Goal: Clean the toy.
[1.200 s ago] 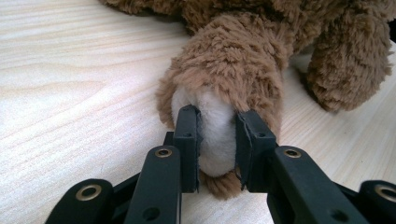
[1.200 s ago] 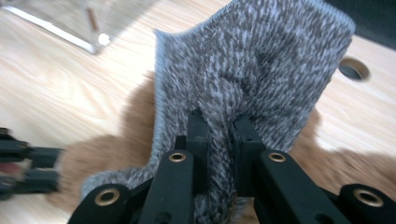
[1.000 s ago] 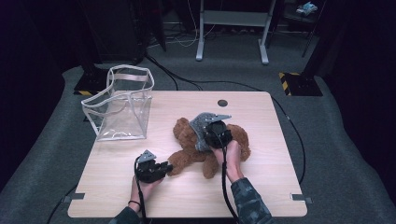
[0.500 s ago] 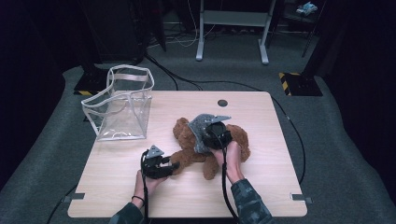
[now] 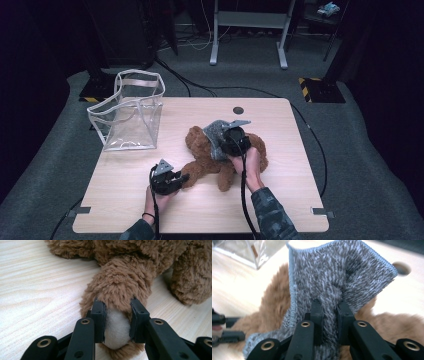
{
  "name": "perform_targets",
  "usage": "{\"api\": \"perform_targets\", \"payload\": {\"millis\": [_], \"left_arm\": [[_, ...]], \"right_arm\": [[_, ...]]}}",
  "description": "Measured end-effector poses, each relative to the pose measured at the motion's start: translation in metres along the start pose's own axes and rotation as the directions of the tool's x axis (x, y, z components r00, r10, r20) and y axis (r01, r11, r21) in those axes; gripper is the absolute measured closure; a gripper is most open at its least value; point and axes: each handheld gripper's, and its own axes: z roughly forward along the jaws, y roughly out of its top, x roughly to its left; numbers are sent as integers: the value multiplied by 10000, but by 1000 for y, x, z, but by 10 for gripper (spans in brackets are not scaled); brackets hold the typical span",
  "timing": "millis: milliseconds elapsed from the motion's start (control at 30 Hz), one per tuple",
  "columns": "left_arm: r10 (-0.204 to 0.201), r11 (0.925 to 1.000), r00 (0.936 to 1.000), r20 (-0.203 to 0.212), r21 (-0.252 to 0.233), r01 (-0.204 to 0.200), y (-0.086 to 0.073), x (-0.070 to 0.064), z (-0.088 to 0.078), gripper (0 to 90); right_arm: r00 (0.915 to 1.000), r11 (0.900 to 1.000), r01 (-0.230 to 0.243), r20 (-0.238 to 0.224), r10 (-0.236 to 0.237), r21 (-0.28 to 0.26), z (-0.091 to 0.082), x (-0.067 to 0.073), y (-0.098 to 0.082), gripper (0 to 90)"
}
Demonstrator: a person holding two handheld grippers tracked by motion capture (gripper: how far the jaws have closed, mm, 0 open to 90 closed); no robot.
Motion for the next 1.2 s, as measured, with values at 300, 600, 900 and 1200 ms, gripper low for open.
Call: {"api": "perform_targets", "payload": {"millis": [300,600,900,1200], "left_arm": [[171,9998,9998,-30,-32,-171,0,0,0,699],[-34,10000,10000,23,-87,34,0,0,0,698],[38,10000,10000,-43,-85,-38,0,1,0,699],[-95,9999,9999,-33,-134,94,0,0,0,699]], "right_arm": [[9989,9982,459,113,-464,374,20,8,12,791],[9982,9984,567,179,-569,77,9,13,31,791],[9961,9910,679,487,-739,1153,43,5,27,793],[9945,9875,1024,-364,-987,1197,47,19,52,793]]}}
